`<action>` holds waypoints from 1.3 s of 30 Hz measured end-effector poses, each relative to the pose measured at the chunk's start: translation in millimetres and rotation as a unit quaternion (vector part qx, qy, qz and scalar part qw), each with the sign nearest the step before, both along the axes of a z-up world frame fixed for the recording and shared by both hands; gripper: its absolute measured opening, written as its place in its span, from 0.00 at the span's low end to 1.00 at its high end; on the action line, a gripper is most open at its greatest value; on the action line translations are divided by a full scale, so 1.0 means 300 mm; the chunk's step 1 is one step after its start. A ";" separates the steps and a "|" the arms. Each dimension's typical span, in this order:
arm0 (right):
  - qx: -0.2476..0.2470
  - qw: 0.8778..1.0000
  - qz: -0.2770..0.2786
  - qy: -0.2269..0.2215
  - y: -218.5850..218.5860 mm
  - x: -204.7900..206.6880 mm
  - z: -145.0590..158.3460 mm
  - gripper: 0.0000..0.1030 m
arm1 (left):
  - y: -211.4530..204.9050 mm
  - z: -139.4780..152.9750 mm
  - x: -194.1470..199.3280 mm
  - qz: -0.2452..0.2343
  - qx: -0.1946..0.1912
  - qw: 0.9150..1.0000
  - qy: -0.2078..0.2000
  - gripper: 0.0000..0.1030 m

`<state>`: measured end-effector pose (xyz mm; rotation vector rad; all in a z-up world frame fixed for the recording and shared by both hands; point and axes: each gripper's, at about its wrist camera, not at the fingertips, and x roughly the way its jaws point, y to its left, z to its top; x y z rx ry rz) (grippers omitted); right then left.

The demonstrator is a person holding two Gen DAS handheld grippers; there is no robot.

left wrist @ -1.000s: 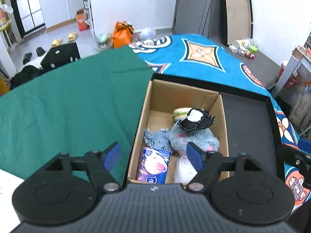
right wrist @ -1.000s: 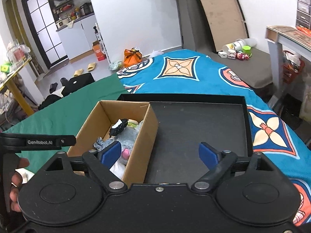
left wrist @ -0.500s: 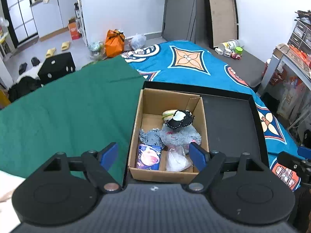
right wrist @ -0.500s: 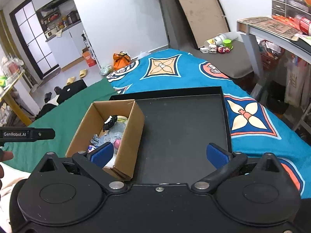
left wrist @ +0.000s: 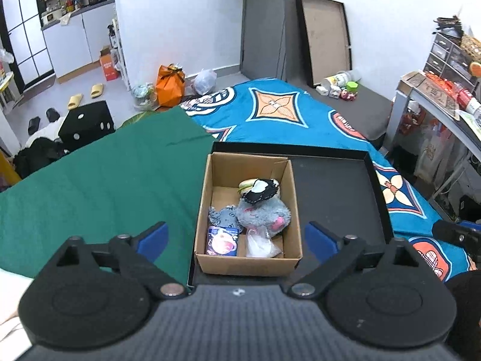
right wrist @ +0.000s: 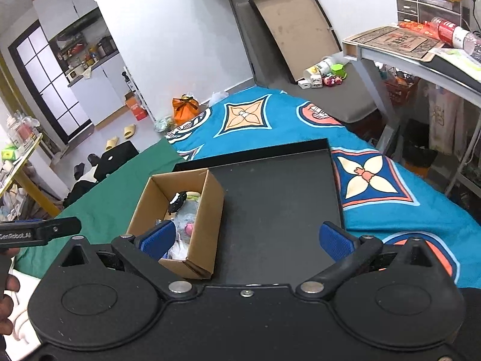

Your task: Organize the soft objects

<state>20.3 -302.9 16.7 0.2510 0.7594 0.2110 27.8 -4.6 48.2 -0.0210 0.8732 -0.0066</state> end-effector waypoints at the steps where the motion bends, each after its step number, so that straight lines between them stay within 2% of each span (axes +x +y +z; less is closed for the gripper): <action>1: -0.001 1.000 0.000 0.000 -0.002 -0.005 0.005 1.00 | -0.005 0.009 -0.009 -0.003 0.002 1.000 -0.004 1.00; 7: -0.005 1.000 -0.001 0.005 -0.007 -0.032 0.023 1.00 | -0.018 0.046 -0.049 -0.018 0.001 1.000 -0.013 1.00; 18: -0.014 1.000 -0.014 0.023 0.001 -0.085 0.047 1.00 | 0.004 0.108 -0.094 -0.002 0.009 1.000 -0.014 1.00; 24: -0.020 0.999 -0.015 0.032 0.019 -0.108 0.055 1.00 | 0.015 0.113 -0.115 0.009 0.013 1.000 -0.016 1.00; 33: -0.028 0.999 -0.005 0.035 0.055 -0.122 0.055 1.00 | -0.010 0.104 -0.140 -0.002 0.028 1.000 -0.003 1.00; 39: -0.034 0.998 -0.004 0.043 0.071 -0.123 0.040 1.00 | -0.003 0.079 -0.138 0.002 0.017 1.000 0.015 1.00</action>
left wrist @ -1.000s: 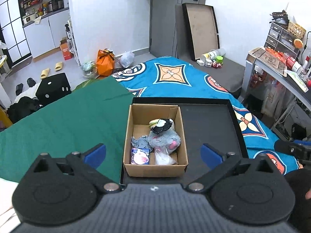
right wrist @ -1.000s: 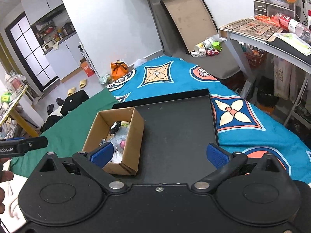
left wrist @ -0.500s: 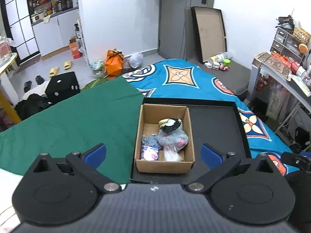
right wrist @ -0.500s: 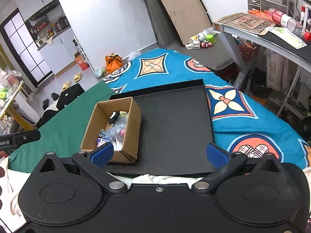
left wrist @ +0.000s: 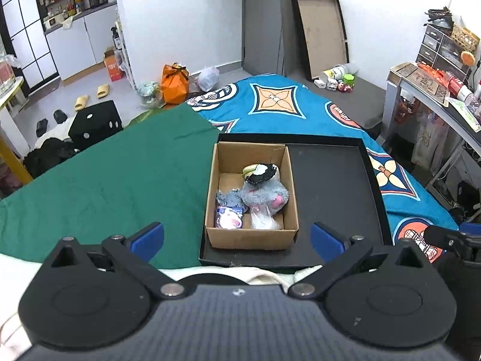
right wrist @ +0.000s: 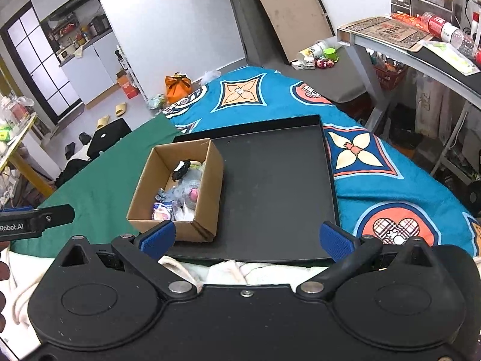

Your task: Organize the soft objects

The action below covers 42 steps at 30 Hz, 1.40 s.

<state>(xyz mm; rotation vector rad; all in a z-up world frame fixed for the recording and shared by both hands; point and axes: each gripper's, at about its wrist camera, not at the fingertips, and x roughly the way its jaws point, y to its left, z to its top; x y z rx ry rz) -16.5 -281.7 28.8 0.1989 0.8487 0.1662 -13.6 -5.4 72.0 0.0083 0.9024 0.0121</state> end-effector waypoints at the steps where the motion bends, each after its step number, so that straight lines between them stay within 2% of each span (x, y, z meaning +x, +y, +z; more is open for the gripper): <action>1: -0.004 1.000 -0.001 0.001 0.003 -0.001 -0.002 1.00 | 0.001 -0.002 -0.001 0.000 -0.001 1.000 0.001 1.00; 42: -0.011 1.000 0.015 0.002 0.038 0.001 -0.013 1.00 | -0.015 -0.035 0.006 -0.006 0.011 1.000 0.015 1.00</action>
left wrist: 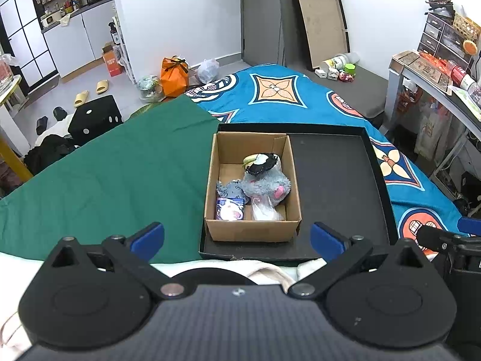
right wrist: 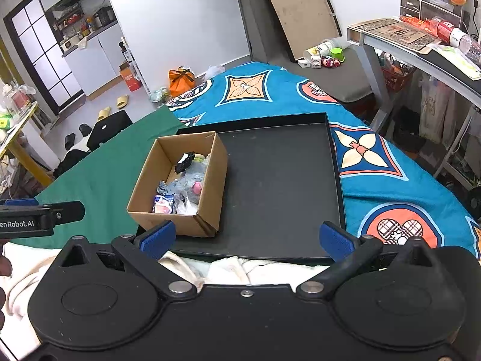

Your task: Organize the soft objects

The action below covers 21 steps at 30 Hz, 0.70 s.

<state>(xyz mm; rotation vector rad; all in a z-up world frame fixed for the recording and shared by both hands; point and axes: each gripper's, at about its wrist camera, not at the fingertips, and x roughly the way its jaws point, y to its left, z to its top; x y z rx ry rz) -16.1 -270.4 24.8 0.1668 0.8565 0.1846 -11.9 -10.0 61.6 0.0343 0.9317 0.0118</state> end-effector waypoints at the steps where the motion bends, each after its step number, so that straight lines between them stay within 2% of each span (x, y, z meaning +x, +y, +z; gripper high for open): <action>1: 0.000 1.000 0.000 0.000 0.000 0.000 0.000 1.00 | 0.000 -0.001 -0.001 0.000 0.000 1.000 0.000 1.00; 21: 0.000 1.000 -0.002 0.000 0.003 -0.001 -0.006 1.00 | 0.002 -0.013 0.006 0.001 -0.004 1.000 0.006 1.00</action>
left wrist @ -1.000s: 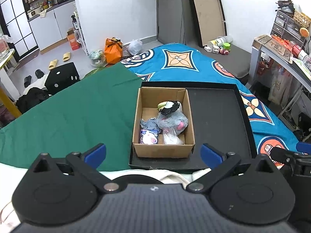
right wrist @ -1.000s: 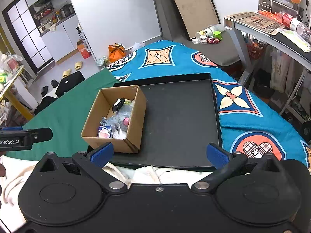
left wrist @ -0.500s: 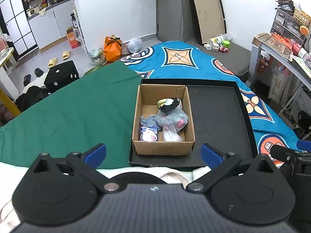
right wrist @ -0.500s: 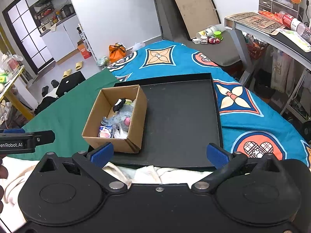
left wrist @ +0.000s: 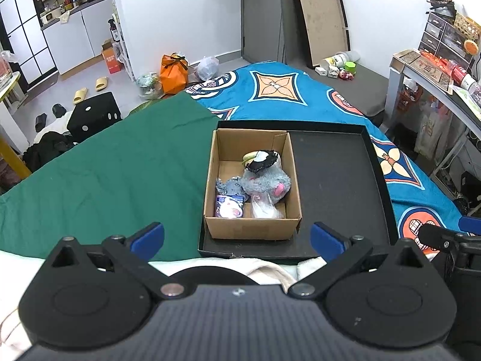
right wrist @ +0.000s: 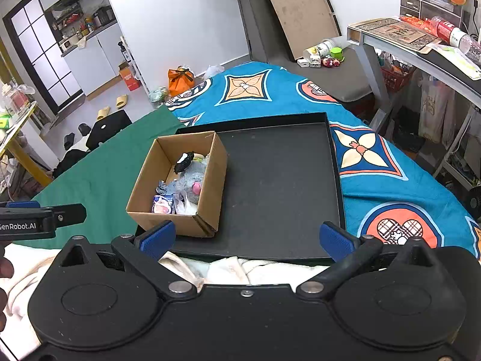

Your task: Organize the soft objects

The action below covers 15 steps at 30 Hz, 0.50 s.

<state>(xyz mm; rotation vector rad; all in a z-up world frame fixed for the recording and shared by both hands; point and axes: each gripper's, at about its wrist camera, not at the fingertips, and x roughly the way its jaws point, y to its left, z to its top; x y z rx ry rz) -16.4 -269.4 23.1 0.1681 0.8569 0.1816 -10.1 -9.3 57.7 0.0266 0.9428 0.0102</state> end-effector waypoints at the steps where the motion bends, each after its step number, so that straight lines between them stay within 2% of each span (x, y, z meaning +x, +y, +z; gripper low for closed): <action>1: 0.000 1.000 -0.001 0.000 0.000 0.001 -0.001 1.00 | -0.001 -0.002 0.002 -0.001 0.000 1.000 0.001 1.00; 15: -0.003 1.000 -0.004 0.009 0.003 0.023 -0.022 1.00 | -0.003 -0.024 0.026 -0.002 -0.004 1.000 0.008 1.00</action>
